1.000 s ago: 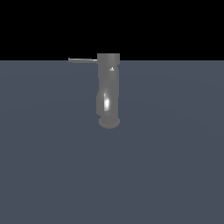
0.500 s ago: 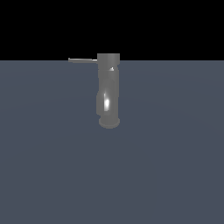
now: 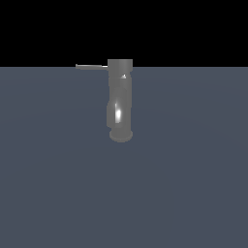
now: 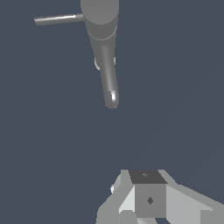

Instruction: Turn on the faucet by rotating a designated handle.

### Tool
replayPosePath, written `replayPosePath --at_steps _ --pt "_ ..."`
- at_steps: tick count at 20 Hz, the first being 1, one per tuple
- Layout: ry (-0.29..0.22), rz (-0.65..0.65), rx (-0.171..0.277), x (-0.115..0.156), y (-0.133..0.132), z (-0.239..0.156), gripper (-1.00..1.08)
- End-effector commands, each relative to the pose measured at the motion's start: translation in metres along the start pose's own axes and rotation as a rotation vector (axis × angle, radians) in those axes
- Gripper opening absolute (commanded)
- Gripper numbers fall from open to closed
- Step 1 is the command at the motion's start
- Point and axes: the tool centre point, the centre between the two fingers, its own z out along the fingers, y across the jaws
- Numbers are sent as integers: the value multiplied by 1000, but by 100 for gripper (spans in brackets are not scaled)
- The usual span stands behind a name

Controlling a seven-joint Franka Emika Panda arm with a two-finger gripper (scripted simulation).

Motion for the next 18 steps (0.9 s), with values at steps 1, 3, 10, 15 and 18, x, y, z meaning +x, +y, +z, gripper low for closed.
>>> replayPosePath --at_steps 1,3,10,15,18 --pt "0 54 6 13 -5 1 -100" --pt "-1 100 11 25 -10 1 -100" --pt "-3 261 25 64 -28 8 -100" --pt "-6 378 33 92 -41 15 -100" --pt "-7 449 37 109 -49 21 -100"
